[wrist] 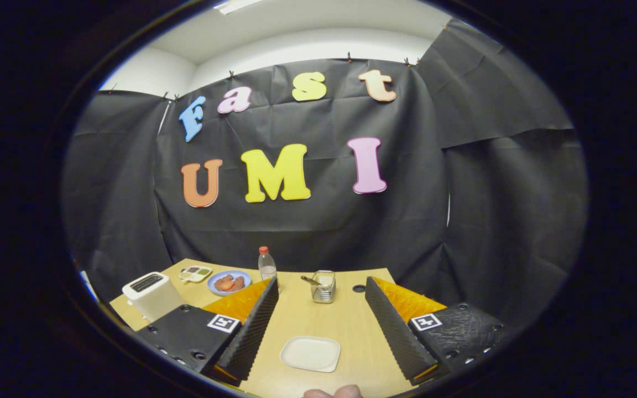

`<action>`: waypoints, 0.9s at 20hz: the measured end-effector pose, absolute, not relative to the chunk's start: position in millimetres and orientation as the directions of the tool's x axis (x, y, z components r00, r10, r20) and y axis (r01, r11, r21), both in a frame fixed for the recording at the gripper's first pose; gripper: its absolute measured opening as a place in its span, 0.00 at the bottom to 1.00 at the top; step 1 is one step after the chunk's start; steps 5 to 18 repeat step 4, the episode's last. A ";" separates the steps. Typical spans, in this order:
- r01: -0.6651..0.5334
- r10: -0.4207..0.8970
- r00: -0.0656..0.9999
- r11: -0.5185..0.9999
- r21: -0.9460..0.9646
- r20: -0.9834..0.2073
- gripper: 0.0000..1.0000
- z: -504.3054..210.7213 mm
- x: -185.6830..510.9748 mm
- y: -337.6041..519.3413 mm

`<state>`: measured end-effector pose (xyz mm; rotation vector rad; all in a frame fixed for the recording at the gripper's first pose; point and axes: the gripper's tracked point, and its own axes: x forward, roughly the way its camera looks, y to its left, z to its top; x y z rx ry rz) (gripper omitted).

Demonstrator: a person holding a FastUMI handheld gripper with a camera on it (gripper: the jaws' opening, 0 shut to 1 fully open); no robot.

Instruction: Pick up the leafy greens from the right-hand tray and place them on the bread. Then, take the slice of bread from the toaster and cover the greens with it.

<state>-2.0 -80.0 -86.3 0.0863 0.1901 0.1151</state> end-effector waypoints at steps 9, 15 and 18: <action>-0.118 0.133 0.972 0.989 0.087 -0.192 0.96 -85.5 -0.7 -74.1; -0.118 0.133 0.972 0.989 0.087 -0.192 0.96 -85.5 -0.7 -74.1; -0.118 0.133 0.972 0.989 0.087 -0.192 0.96 -85.5 -0.7 -74.1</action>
